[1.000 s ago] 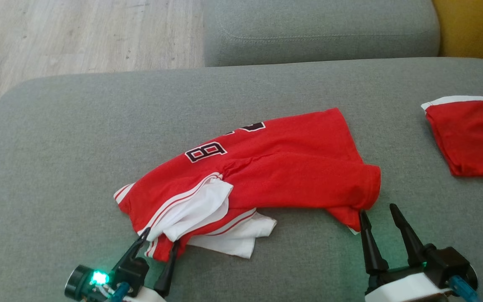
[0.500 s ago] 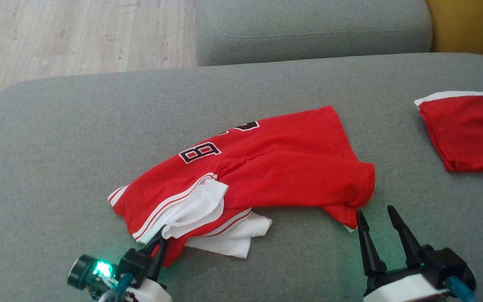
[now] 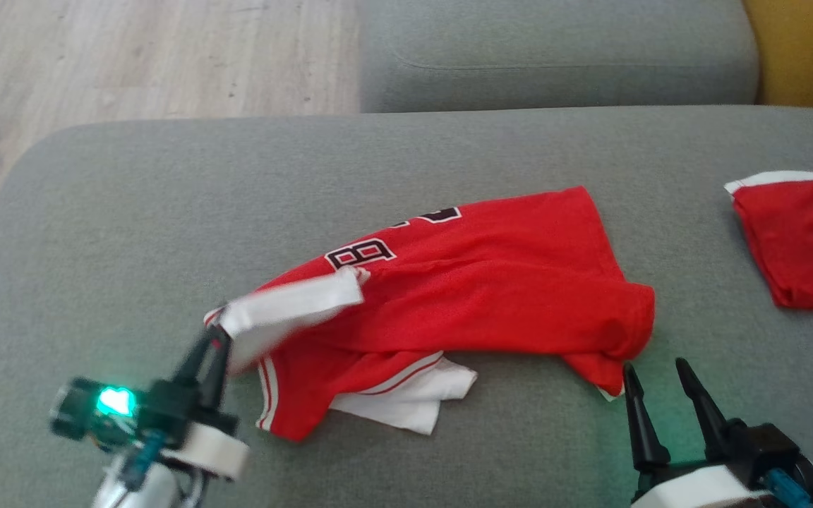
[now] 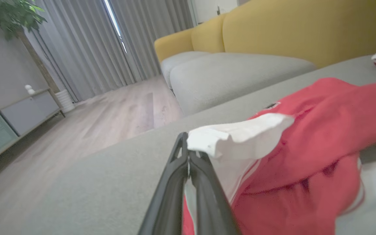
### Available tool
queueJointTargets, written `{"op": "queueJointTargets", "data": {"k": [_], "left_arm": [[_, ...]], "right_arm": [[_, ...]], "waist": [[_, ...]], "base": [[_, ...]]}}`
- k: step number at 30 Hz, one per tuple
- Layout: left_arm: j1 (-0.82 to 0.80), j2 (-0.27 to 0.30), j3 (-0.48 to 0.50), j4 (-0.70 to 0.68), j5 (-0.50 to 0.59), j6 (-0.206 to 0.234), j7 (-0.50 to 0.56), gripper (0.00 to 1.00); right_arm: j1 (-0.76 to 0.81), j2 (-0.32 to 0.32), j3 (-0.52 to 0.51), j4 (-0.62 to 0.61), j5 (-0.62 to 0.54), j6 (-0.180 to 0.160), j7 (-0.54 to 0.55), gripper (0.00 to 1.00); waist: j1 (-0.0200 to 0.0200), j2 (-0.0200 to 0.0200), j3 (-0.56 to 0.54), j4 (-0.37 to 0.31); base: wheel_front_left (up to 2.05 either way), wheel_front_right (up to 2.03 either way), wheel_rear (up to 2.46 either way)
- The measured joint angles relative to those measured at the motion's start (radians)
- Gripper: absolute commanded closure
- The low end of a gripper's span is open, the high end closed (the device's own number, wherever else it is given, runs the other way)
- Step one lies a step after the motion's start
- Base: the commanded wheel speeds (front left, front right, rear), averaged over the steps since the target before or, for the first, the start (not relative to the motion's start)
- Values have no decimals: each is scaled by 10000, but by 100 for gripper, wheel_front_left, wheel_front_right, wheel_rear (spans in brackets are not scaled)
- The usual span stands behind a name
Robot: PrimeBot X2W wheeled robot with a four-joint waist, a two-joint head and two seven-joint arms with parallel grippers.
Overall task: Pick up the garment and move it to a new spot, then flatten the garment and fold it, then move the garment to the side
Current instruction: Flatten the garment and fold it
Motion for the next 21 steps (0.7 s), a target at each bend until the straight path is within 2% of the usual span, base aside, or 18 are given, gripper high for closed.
{"op": "queueJointTargets", "data": {"k": [6,14,18,21], "left_arm": [[11,640,777,-1175,-75,353,-27,100],[140,1116,1302,-1714,-249,571,-25,100],[324,1218,1421,-1705,-351,660,15,100],[383,1329,1609,-1601,-355,794,15,100]], "right_arm": [[-5,2,-105,594,-104,0,0,0],[-230,2,-50,784,-52,0,0,0],[-484,-13,113,917,571,0,0,0],[-761,-272,378,1037,1076,0,0,0]], "waist": [[0,0,-44,286],[0,0,58,378],[0,0,205,430],[0,0,311,482]], "base": [[0,0,0],[0,0,0],[0,0,0],[0,0,0]]}}
